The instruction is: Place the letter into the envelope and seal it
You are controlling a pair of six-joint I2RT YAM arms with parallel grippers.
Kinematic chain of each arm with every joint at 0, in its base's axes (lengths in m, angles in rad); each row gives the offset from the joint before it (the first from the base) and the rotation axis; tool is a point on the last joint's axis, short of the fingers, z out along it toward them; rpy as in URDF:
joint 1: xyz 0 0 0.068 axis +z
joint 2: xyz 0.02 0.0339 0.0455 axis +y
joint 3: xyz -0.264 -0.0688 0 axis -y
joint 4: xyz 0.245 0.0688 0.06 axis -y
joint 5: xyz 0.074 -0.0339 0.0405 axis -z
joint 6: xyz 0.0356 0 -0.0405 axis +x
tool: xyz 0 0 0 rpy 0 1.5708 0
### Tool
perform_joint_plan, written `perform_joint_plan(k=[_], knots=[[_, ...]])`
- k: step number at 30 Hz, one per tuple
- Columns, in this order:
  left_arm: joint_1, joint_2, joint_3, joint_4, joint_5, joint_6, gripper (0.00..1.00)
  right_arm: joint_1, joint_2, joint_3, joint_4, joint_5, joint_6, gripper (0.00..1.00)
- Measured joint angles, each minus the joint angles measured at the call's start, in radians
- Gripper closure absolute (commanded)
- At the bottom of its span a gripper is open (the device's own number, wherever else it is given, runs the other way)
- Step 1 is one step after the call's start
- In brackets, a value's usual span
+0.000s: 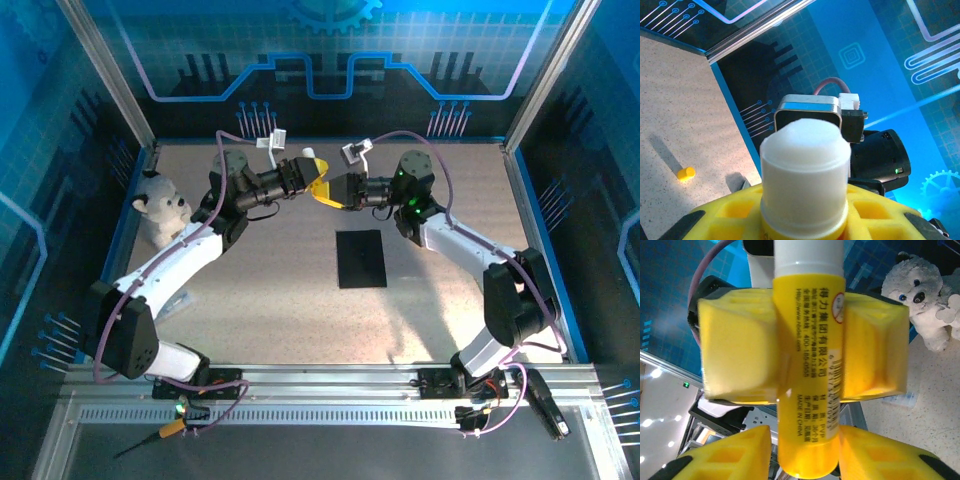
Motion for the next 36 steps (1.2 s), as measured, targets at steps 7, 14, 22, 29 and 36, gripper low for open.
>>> perform_joint_plan(k=[7, 14, 22, 29, 36], knots=[[0.0, 0.005, 0.0, 0.007, 0.0, 0.0, 1.0, 0.005, 0.003, 0.0, 0.003, 0.002, 0.008, 0.81], [0.0, 0.005, 0.0, -0.024, -0.017, 0.008, 1.0, 0.009, -0.008, 0.014, -0.109, 0.029, -0.082, 0.86], [-0.02, -0.019, 0.056, -0.213, -0.172, 0.066, 1.0, 0.075, -0.061, 0.203, -0.705, 0.291, -0.475, 0.85], [-0.095, -0.034, 0.151, -0.451, -0.422, 0.111, 1.0, 0.221, -0.103, 0.335, -1.041, 0.779, -0.734, 0.85], [-0.139, 0.006, 0.171, -0.584, -0.55, 0.061, 1.0, 0.385, -0.085, 0.338, -1.134, 1.26, -0.881, 0.84]])
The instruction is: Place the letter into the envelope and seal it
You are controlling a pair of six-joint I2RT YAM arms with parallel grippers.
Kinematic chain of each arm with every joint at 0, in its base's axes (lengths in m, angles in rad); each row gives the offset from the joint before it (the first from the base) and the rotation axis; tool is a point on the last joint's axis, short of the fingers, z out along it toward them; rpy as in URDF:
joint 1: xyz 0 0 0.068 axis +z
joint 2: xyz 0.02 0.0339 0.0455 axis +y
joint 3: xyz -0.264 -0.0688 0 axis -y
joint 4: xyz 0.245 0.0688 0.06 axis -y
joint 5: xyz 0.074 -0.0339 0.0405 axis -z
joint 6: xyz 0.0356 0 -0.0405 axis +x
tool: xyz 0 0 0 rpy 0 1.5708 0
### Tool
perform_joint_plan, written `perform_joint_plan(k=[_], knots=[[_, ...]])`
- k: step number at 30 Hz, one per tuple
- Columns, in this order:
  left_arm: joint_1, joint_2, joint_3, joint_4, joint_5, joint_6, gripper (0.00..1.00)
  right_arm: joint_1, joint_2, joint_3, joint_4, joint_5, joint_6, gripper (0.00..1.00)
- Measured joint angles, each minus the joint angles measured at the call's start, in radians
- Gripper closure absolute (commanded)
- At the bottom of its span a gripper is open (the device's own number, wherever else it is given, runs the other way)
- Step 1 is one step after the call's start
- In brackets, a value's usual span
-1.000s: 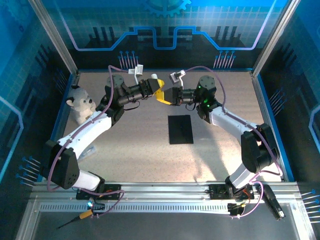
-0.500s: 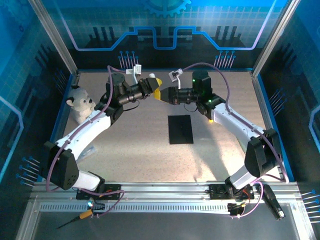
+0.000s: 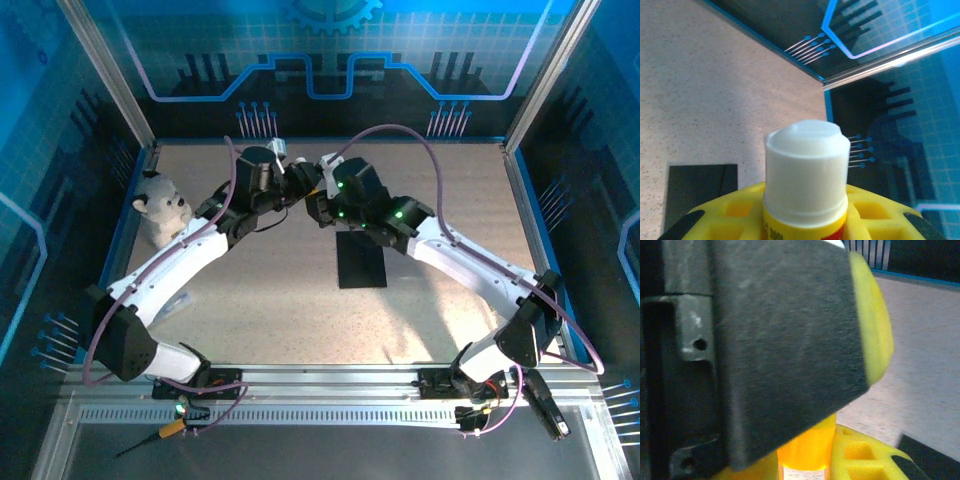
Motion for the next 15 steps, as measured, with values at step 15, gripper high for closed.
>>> perform_joint_plan(k=[15], knots=[[-0.006, 0.023, 0.003, -0.037, -0.035, -0.036, 1.0, 0.062, 0.014, -0.064, 0.078, 0.195, -0.067, 0.6]])
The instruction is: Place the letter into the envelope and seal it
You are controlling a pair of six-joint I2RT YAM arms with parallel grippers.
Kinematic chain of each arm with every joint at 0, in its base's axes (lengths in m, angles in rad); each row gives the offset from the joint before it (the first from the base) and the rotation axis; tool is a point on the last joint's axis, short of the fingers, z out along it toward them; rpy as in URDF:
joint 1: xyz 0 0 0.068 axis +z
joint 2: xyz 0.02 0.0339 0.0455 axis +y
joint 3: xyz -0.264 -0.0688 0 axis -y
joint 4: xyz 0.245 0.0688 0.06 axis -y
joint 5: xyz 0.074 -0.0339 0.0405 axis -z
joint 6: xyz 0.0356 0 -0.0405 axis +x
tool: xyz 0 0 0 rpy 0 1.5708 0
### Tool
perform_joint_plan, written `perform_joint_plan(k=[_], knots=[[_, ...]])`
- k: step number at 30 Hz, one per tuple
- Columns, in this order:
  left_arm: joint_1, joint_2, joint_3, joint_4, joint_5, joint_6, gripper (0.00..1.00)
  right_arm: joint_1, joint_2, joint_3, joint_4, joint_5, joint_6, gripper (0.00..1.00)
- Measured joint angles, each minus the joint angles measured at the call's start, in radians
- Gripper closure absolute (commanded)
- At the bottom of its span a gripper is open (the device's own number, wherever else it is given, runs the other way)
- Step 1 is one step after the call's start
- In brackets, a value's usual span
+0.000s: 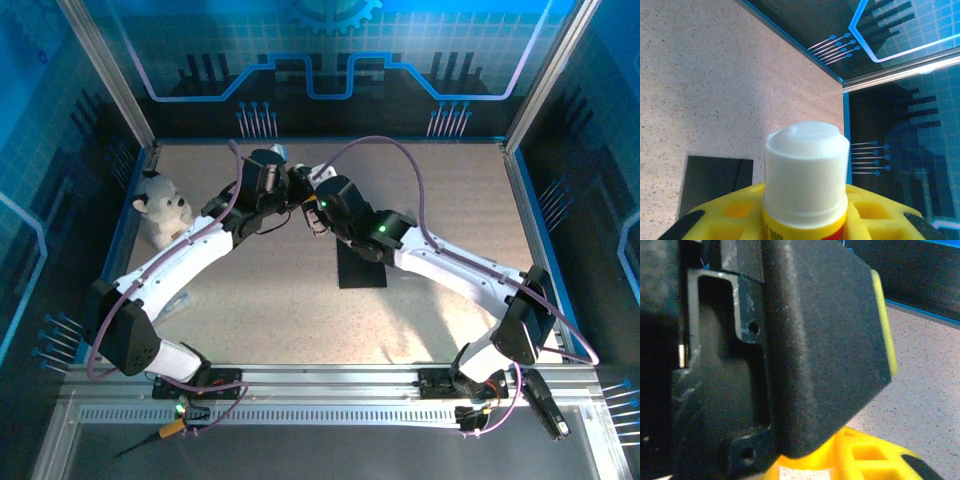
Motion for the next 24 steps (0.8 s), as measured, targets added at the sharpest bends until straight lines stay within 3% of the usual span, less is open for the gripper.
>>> perform_joint_plan(k=[5, 10, 14, 20, 24], knots=[[-0.007, 0.0, 0.001, 0.039, 0.089, -0.001, 1.0, -0.076, -0.051, -0.023, -0.04, -0.212, 0.065, 0.39], [-0.001, 0.0, 0.0, 0.084, 0.183, -0.003, 1.0, -0.216, -0.179, -0.055, -0.071, -0.477, 0.147, 0.34], [0.037, 0.0, -0.015, 0.101, 0.264, 0.012, 1.0, -0.386, -0.329, -0.079, -0.091, -0.649, 0.202, 0.33], [0.102, 0.0, -0.013, 0.11, 0.431, 0.21, 1.0, -0.626, -0.427, -0.084, -0.211, -0.793, 0.165, 0.25], [0.1, -0.002, -0.005, 0.101, 0.535, 0.408, 1.0, -0.749, -0.408, -0.1, -0.296, -0.852, 0.11, 0.25]])
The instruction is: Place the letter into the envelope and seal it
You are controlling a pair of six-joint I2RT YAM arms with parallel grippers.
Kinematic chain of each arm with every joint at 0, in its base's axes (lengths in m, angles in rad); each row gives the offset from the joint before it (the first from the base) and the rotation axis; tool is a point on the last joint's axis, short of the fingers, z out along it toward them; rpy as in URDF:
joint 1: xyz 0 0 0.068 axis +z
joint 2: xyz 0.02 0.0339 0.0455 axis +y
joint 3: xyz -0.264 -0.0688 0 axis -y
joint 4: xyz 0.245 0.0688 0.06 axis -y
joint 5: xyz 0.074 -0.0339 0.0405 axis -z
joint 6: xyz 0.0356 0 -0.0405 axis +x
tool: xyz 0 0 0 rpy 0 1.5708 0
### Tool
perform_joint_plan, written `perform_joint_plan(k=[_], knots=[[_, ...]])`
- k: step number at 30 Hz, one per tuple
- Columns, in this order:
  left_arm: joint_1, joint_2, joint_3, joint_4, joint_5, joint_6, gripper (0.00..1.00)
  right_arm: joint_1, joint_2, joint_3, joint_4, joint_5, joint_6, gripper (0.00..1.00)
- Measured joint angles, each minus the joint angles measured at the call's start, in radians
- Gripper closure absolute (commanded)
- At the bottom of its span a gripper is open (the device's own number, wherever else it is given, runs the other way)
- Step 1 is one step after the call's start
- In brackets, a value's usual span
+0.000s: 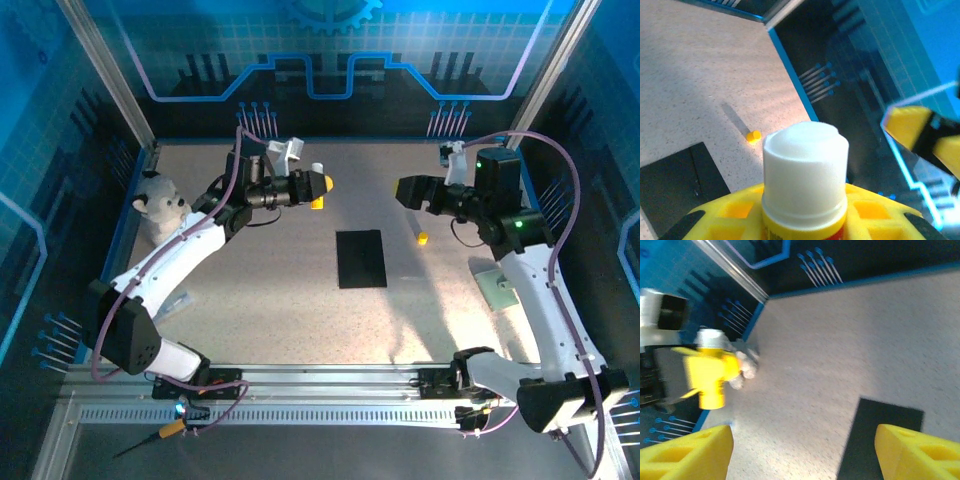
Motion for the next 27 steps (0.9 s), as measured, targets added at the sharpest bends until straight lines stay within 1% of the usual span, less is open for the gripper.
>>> perform_joint_plan(k=[3, 7, 9, 12, 14, 21, 27], knots=[[0.0, -0.012, -0.005, -0.015, 0.041, 0.137, 1.0, -0.029, 0.052, 0.004, -0.076, 0.008, -0.056, 0.26], [-0.005, -0.037, -0.03, -0.056, 0.069, 0.315, 1.0, -0.055, 0.17, 0.003, -0.156, 0.071, -0.124, 0.28], [-0.021, -0.05, -0.052, -0.094, 0.056, 0.424, 1.0, -0.076, 0.221, -0.017, -0.164, 0.114, -0.148, 0.28], [-0.071, -0.068, -0.087, -0.166, 0.001, 0.577, 1.0, -0.09, 0.275, -0.037, -0.183, 0.185, -0.174, 0.28], [-0.1, -0.073, -0.105, -0.21, -0.027, 0.65, 1.0, -0.093, 0.304, -0.04, -0.187, 0.223, -0.188, 0.29], [-0.158, -0.102, -0.153, -0.303, -0.13, 0.818, 1.0, -0.095, 0.401, -0.044, -0.172, 0.302, -0.212, 0.29], [-0.19, -0.131, -0.169, -0.353, -0.175, 0.895, 1.0, -0.095, 0.475, -0.055, -0.154, 0.317, -0.218, 0.3]])
